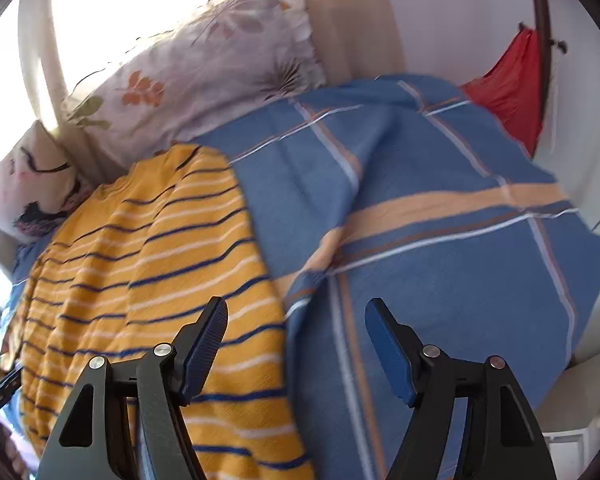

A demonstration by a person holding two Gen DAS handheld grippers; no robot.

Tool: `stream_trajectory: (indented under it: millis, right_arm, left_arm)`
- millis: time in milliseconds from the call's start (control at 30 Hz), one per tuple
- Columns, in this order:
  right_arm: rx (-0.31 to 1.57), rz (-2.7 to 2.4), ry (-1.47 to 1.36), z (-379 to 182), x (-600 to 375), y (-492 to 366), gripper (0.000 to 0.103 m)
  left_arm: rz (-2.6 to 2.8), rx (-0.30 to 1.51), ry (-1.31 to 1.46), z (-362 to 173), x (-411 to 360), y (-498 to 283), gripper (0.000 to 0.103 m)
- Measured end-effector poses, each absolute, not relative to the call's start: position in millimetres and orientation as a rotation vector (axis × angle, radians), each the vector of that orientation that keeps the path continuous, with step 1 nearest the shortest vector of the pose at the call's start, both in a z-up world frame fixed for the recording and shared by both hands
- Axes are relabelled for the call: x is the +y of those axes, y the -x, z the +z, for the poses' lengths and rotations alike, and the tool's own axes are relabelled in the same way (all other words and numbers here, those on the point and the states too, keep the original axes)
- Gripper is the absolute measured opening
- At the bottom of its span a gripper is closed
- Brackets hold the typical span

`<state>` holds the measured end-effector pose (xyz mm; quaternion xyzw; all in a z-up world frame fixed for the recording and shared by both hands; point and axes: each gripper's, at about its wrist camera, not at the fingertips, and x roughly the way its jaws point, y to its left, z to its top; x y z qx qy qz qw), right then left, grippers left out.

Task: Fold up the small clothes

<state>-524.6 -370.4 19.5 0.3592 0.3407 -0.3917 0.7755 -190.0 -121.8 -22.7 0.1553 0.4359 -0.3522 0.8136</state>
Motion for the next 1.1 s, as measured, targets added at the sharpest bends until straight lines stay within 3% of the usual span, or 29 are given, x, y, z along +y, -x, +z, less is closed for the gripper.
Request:
stream_trajectory:
  millis: [100, 133, 167, 200, 267, 367, 500, 533, 667, 833, 933, 1067, 1100]
  right_arm:
    - [0.785, -0.823, -0.797, 3.3, -362.0, 516.2, 0.076]
    - [0.788, -0.830, -0.767, 4.7, -355.9, 515.2, 0.067]
    - [0.779, -0.790, -0.773, 7.1, -352.3, 515.5, 0.028]
    - [0.757, -0.728, -0.829, 7.7, -352.3, 516.3, 0.012]
    - [0.730, -0.733, -0.809, 15.3, -356.7, 519.7, 0.010]
    - [0.745, -0.894, -0.728, 31.3, -363.4, 532.1, 0.009]
    - [0.856, -1.301, -0.368, 43.9, -365.7, 527.7, 0.013]
    - [0.833, -1.286, -0.409, 45.6, -367.1, 532.2, 0.014]
    - [0.725, -1.102, -0.595, 46.3, -359.6, 532.7, 0.044]
    - [0.618, -0.715, -0.763, 39.0, -328.7, 497.5, 0.062]
    - [0.672, -0.547, -0.821, 22.7, -310.0, 466.7, 0.062]
    - [0.770, -0.493, -0.824, 2.0, -287.2, 436.8, 0.062]
    - [0.762, -0.477, -0.820, 1.0, -281.0, 433.1, 0.063]
  left_arm:
    - [-0.761, 0.932, -0.338, -24.1, -124.3, 192.6, 0.062]
    - [-0.762, 0.932, -0.339, -24.1, -124.6, 193.3, 0.062]
    - [-0.762, 0.931, -0.339, -23.9, -124.3, 193.4, 0.062]
    - [-0.760, 0.932, -0.336, -23.7, -123.8, 192.7, 0.062]
    - [-0.753, 0.936, -0.322, -23.4, -121.8, 190.1, 0.062]
    - [-0.739, 0.941, -0.307, -22.7, -118.5, 185.0, 0.062]
    - [-0.730, 0.945, -0.292, -22.0, -113.3, 180.0, 0.062]
    - [-0.726, 0.942, -0.292, -22.0, -111.9, 179.1, 0.062]
    - [-0.701, 0.947, -0.281, -25.4, -101.8, 169.7, 0.062]
    - [-0.660, 0.997, -0.244, -35.7, -79.6, 153.7, 0.062]
    - [-0.696, 1.030, -0.225, -43.0, -71.9, 153.6, 0.072]
    - [-0.736, 0.994, -0.266, -44.5, -71.9, 169.2, 0.074]
    - [-0.762, 0.989, -0.267, -44.1, -72.1, 173.7, 0.061]
